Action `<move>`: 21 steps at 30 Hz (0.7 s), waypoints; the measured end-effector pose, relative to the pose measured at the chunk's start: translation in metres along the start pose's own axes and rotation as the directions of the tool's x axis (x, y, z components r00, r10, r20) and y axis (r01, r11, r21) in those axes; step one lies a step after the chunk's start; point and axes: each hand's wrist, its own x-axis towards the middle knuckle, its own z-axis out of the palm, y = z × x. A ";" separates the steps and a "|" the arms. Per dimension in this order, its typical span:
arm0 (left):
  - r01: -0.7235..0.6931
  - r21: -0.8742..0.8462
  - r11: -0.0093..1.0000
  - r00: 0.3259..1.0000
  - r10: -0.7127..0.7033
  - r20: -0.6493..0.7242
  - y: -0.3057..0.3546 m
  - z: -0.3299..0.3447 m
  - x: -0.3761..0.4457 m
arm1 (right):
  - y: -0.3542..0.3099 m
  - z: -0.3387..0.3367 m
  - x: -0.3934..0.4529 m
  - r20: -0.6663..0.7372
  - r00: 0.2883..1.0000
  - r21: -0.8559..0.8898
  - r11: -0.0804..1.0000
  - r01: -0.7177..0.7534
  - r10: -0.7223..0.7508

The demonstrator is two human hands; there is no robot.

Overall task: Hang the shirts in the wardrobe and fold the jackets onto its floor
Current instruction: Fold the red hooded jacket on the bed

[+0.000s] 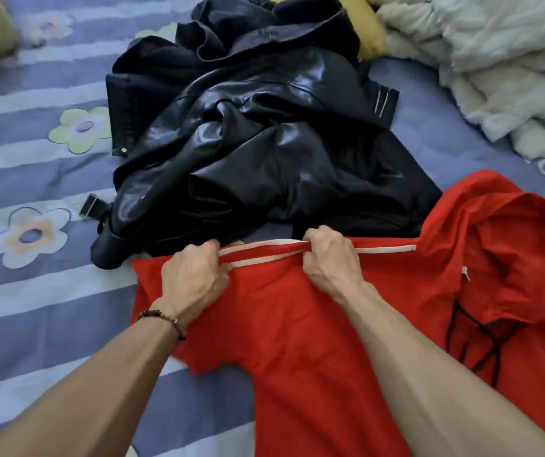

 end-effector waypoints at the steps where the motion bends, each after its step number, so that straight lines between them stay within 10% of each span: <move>1: 0.016 -0.035 0.999 0.999 -0.017 -0.045 0.005 -0.001 0.004 | 0.004 -0.004 -0.003 -0.031 1.000 0.091 0.996 0.007 -0.004; 5: -0.129 -0.126 0.984 0.980 0.107 -0.169 0.054 0.008 -0.010 | 0.042 -0.023 -0.036 -0.319 0.943 0.184 0.982 -0.035 0.094; 8: -0.396 -0.171 0.902 0.915 0.372 -0.158 0.116 0.033 -0.036 | 0.105 -0.047 -0.064 -0.510 0.739 0.266 0.898 -0.350 0.439; 11: -0.514 -0.165 0.842 0.858 0.504 -0.098 0.170 0.055 -0.051 | 0.167 -0.061 -0.073 -0.145 0.613 0.470 0.599 -0.648 0.777; 13: -0.544 -0.152 0.825 0.838 0.542 -0.063 0.199 0.066 -0.057 | 0.194 -0.065 -0.081 0.034 0.658 0.451 0.576 -0.682 0.752; 17: -0.563 -0.027 0.826 0.792 0.548 0.268 0.215 0.085 -0.067 | 0.231 -0.072 -0.106 -0.052 0.649 0.401 0.611 -0.683 0.759; 21: -0.570 -0.001 0.821 0.771 0.535 0.345 0.208 0.093 -0.080 | 0.216 -0.059 -0.116 0.164 0.807 0.434 0.693 -0.576 0.568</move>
